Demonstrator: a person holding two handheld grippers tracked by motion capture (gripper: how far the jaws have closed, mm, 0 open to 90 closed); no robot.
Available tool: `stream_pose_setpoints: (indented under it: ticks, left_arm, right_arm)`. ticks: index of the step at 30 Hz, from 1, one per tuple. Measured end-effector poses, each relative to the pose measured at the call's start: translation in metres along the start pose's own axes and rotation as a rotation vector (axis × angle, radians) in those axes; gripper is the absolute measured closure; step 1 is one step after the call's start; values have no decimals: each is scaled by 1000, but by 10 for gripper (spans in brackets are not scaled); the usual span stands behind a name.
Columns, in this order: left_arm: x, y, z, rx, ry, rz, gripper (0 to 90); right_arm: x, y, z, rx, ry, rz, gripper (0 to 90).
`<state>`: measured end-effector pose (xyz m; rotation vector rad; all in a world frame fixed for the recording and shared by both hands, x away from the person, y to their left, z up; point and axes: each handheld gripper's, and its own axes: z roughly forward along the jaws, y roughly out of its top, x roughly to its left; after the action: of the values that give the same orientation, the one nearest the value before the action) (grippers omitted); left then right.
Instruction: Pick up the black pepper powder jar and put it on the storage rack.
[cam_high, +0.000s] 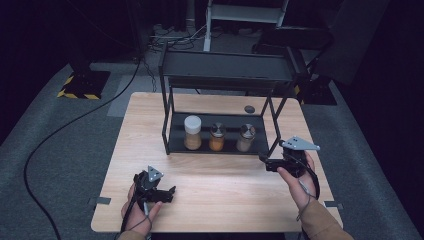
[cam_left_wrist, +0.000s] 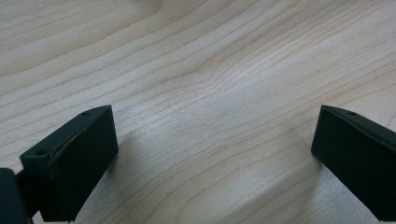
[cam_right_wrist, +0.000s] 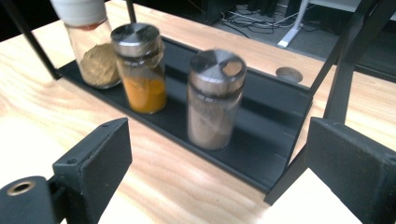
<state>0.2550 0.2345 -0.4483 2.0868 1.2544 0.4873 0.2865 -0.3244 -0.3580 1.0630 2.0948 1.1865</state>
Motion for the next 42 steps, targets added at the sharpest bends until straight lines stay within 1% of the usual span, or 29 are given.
stream_pose_setpoints:
  ticks: [1, 7, 12, 13, 19, 25, 35, 42]
  left_arm:
    - [0, 0, 0, 0, 0, -1, 4]
    - [0, 0, 0, 0, 0, -1, 4]
    - [0, 0, 0, 0, 1, 0, 4]
    - [0, 0, 0, 0, 0, -1, 4]
    - [0, 0, 0, 0, 1, -2, 4]
    - [0, 0, 0, 0, 2, -3, 4]
    - [0, 0, 0, 0, 2, -2, 4]
    - [0, 0, 0, 0, 2, -3, 4]
  right_arm:
    - [0, -5, -1, 5, 11, -6, 78]
    - [3, -20, -4, 19, 10, -28, 76]
    - [3, -30, -3, 34, 13, -16, 75]
    - [2, -34, -2, 40, 16, -12, 74]
    - [2, -46, 2, 57, 31, 2, 73]
    - [3, -55, 4, 64, 46, 1, 72]
    - [2, -73, 9, 100, 41, 7, 67]
    - [1, -84, 13, 140, 43, 19, 63]
